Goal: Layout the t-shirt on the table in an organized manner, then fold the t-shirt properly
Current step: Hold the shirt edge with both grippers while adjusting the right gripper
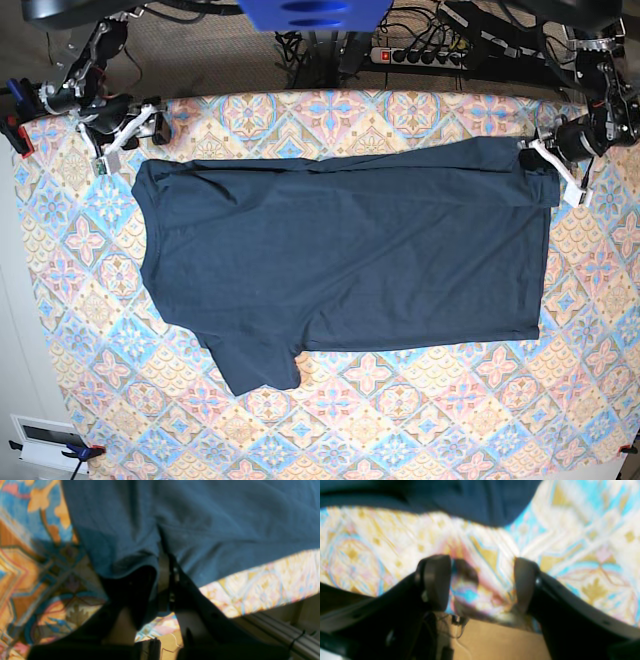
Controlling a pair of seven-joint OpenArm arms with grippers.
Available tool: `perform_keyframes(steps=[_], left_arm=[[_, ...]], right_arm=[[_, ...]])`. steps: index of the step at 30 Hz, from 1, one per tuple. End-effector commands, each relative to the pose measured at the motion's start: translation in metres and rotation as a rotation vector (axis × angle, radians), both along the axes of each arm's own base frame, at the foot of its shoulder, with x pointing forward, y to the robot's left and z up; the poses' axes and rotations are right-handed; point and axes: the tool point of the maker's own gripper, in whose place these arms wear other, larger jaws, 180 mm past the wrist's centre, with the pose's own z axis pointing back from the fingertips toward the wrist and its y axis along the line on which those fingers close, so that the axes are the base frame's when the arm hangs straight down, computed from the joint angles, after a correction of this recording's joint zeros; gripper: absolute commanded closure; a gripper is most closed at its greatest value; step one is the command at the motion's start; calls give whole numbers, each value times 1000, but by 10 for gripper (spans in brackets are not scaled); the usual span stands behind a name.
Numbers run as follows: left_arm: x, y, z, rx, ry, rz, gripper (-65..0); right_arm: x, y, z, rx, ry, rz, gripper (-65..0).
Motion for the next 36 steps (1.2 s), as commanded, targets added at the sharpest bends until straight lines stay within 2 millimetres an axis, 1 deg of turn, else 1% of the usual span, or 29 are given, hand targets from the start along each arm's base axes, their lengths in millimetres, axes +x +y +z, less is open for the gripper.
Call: perform_keyframes(steps=[1,2,3,9,13,16,18,20,23,26,27,29,32,36], left_arm=[[6,4,10,10,-29,-5,0],[6,4,9,8,-27,-3,0],[6,4,9,8,-27,-3,0],[5,7,9,17,-25,-3,0],[6,7,9,19,-26,-4,0],[5,6,8,14,-26,-2,0],[6,6,8,14,-27,-2,0],[5,5,8,14,-26,-1,0],[5,5,8,14,-26,-1,0],[6,6,8,14,-27,0,0],[6,6,8,14,-27,0,0],[6,6,8,14,-27,0,0],[5,6,8,14,-25,0,0],[4,7,7,20,-22,-2,0]], right_arm=[[27,-4,15,-8,-77,0,-389],[34,-4,16,-1,-91,-4,-389],[37,-3,15,7,-92,-8,-389],[38,-3,10,24,-81,-18,-389],[56,-3,19,26,-123,-17,-389],[53,-2,12,41,-104,-25,-380],[51,-2,7,52,-88,-30,-345],[51,-2,4,61,-81,-35,-284],[57,-1,6,65,-93,-36,-166],[56,-2,6,65,-92,-38,-11],[56,-2,7,62,-93,-36,0],[56,-2,8,60,-93,-36,-7],[59,-1,15,112,-132,-58,-6],[35,7,11,198,-125,-79,-6]])
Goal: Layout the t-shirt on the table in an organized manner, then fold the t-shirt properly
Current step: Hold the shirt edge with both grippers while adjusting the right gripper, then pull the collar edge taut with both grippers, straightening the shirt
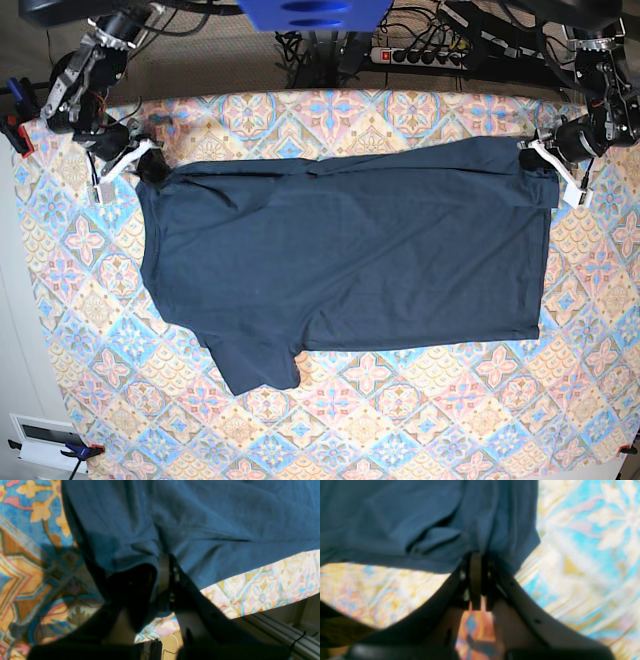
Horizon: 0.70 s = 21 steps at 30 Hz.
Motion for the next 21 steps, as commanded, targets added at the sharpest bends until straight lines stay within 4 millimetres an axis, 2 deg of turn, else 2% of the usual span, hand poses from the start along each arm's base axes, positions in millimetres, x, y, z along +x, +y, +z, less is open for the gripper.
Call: perform_keyframes(steps=[1,5,8,12,16,21], left_arm=[[5,7,10,19,-25,-6,0],[-2,14,10,41,-6,-15,0],[-3,15,10,49,2,-22,0],[-15,25,8,81,38,-36,0],[-20,28,7,90,53,-40,0],[-28,33,7,107,76,-51,0]], right_arm=[[-2,-5,5,-7,-11,4,-6],[-14,-18,12,-69,-2,28,-6],[-25,-19,18,-103,-2,44,-6],[-39,-29,28,-155,2,37,-5],[-49,-36,33,-182,9,30,-5],[-60,-39,30,-188,35,22,-5]])
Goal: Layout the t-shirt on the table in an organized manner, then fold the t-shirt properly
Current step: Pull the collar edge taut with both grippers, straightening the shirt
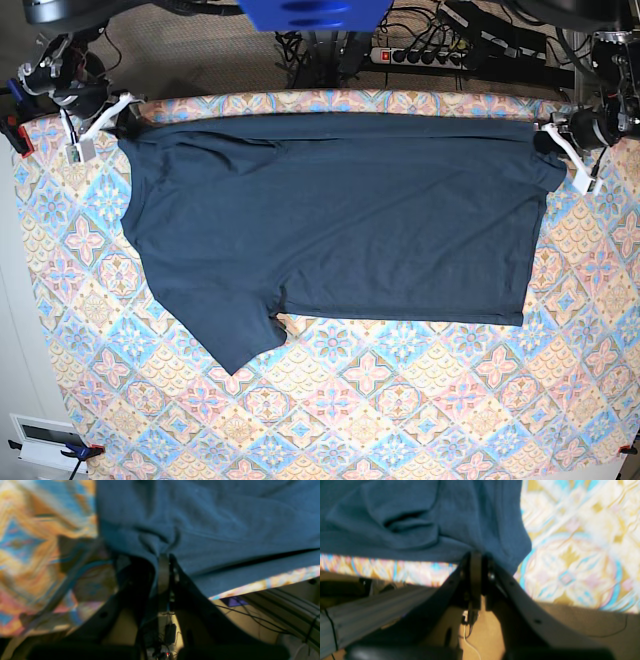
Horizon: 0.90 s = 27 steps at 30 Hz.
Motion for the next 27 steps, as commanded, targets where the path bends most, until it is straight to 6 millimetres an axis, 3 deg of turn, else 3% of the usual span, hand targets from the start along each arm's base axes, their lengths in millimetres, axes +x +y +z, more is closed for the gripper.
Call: perform_keyframes(steps=[1,27], left_arm=[[5,5,9,20,-21,-8,0],[-23,5,-3,15,50,-4,0]], right_arm=[[3,-7,8,-25,-25,4,-5],[-14,-7,3,-33,19,10,-7]])
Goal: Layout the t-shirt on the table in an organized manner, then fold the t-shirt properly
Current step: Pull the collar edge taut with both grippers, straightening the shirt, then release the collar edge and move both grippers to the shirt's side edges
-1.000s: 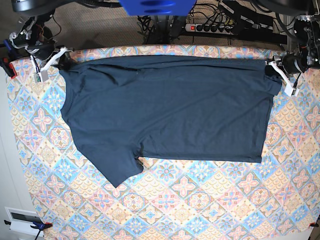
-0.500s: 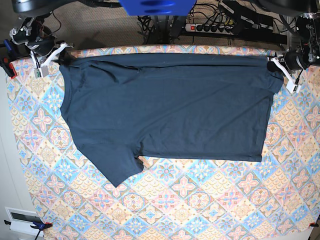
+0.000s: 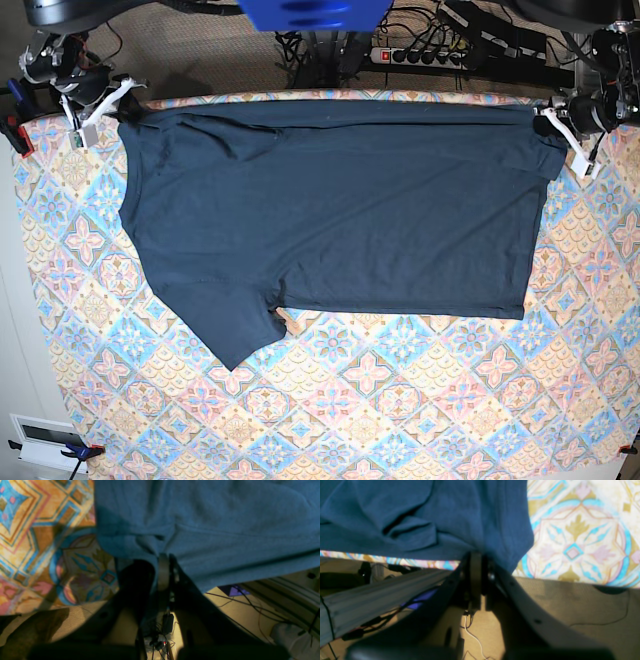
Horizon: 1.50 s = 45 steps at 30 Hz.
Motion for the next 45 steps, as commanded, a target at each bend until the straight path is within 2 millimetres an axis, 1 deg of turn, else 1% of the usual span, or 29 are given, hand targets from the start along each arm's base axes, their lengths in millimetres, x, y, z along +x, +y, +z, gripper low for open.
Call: perform_keyframes(steps=[1,7,10,12,13,15,17,18,21,22,23,24,26,27,28,30,31,32,34,36,38,40,43,44,45], left_arm=[[5,9,8,30,-16,-8,0],[3,10,8,33,-9,-10,0],[3,10,8,34,-8,-10,-43],[2,9,8,31,-8,-9,-88],[-2,9,6,30,4,-9,-114],[-6,9,5,29,11,-10,-167],[-12,9,3,31,30,-12,-226],[-14,13,6,46,45,-29,-266],[-15,12,10,53,58,-52,-374],[-12,13,12,48,46,-43,-404],[-8,20,18,54,23,-25,-427],[-2,30,28,63,-13,15,-454],[5,52,45,86,-77,92,-488],[8,59,50,90,-106,129,-496],[15,67,60,100,-147,160,-499],[37,71,74,100,-219,175,-499],[48,71,80,100,-251,176,-499],[60,72,87,98,-287,180,-499],[79,72,101,91,-350,184,-499],[104,70,116,84,-424,194,-498],[120,68,121,93,-468,214,-498],[139,70,129,132,-508,237,-498],[162,74,135,193,-540,273,-498],[168,75,132,199,-536,290,-498],[178,71,126,186,-524,292,-498]], right_arm=[[7,-6,9,-24,-35,6,-7],[7,-6,9,-24,-36,6,-15],[7,-7,10,-24,-36,5,-72],[7,-7,9,-24,-35,5,-116],[6,-7,9,-24,-35,5,-132],[6,-7,9,-25,-35,3,-156],[5,-12,11,-33,-37,-9,-161],[4,-16,12,-39,-39,-20,-163],[2,-26,16,-56,-46,-48,-165],[2,-29,17,-61,-48,-56,-165],[2,-31,18,-65,-51,-62,-165],[2,-33,19,-68,-54,-67,-165],[3,-34,19,-69,-56,-70,-165],[3,-34,19,-69,-57,-70,-165],[4,-34,20,-72,-59,-69,-165],[7,-39,23,-87,-62,-54,-166],[12,-41,27,-96,-76,-48,-166],[24,-44,32,-105,-101,-39,-166],[48,-47,44,-119,-160,-30,-166],[76,-45,55,-140,-213,-1,-166],[97,-43,61,-173,-237,29,-166],[119,-38,66,-215,-258,60,-166],[143,-32,71,-276,-269,106,-164],[151,-29,74,-296,-275,121,-163],[160,-27,77,-316,-283,136,-163]])
